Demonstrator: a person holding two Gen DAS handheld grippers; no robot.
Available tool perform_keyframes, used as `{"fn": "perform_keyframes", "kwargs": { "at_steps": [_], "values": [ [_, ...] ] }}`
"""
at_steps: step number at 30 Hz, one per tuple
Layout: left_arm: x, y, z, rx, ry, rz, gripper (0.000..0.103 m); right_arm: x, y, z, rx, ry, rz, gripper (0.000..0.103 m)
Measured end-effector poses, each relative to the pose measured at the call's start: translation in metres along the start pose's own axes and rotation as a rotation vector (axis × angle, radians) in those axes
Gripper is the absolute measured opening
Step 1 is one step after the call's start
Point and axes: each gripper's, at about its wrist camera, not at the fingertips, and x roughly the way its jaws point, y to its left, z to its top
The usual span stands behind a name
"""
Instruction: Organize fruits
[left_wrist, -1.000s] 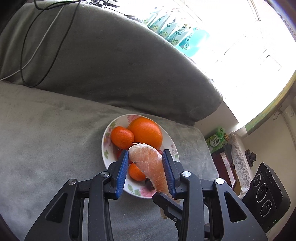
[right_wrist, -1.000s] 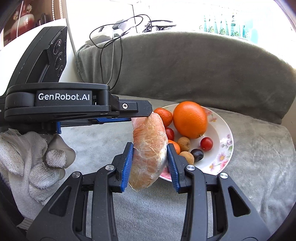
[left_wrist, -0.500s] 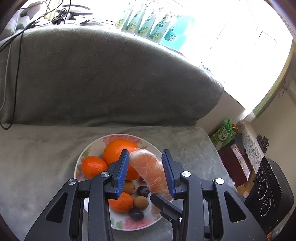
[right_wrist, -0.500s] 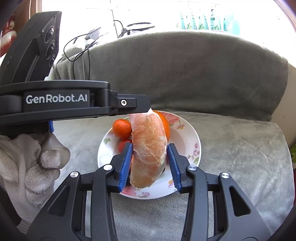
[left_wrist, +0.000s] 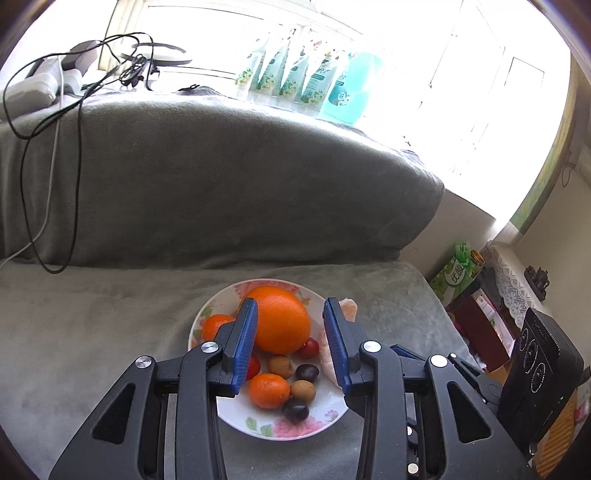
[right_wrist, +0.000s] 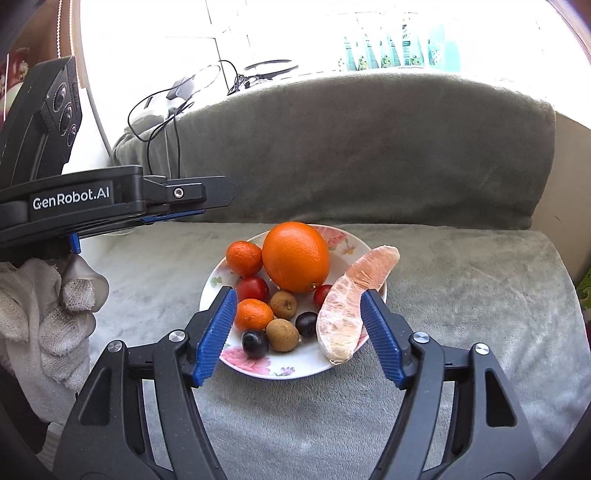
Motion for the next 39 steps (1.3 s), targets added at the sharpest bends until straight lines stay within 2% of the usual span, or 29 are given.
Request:
{"fn": "perform_keyframes", "kwargs": {
  "at_steps": [6,8,10,13,15,16,17,20,22,25,39],
  "values": [
    [-0.018,0.001,-0.014,0.027,-0.027,0.039,0.038,-0.014,0.006,-0.005,-0.002,-0.014,-0.019,0.076],
    [-0.025,0.001,-0.020,0.041,-0.036,0.054,0.048,-0.019,0.008,-0.007,-0.001,-0.017,-0.030,0.076],
    [-0.032,0.002,-0.026,0.053,-0.049,0.076,0.050,-0.024,0.011,-0.008,-0.006,-0.022,-0.046,0.076],
    [-0.044,0.001,-0.035,0.070,-0.075,0.105,0.059,-0.031,0.017,-0.009,-0.018,-0.033,-0.065,0.076],
    [-0.052,0.000,-0.041,0.081,-0.089,0.123,0.063,-0.035,0.020,-0.010,-0.023,-0.041,-0.082,0.081],
    [-0.055,0.000,-0.044,0.083,-0.093,0.126,0.068,-0.038,0.021,-0.010,-0.025,-0.049,-0.091,0.089],
    [-0.059,-0.001,-0.047,0.083,-0.098,0.130,0.070,-0.040,0.022,-0.011,-0.028,-0.057,-0.099,0.093],
    [-0.067,-0.003,-0.056,0.103,-0.113,0.161,0.073,-0.047,0.026,-0.011,-0.036,-0.068,-0.120,0.094],
    [-0.072,-0.005,-0.062,0.118,-0.119,0.187,0.082,-0.050,0.028,-0.012,-0.040,-0.076,-0.136,0.099],
    [-0.081,-0.007,-0.071,0.126,-0.132,0.203,0.082,-0.054,0.030,-0.013,-0.044,-0.088,-0.158,0.103],
    [-0.093,-0.001,-0.094,0.094,-0.104,0.290,0.083,-0.057,0.039,-0.015,-0.052,-0.094,-0.185,0.103]
  ]
}}
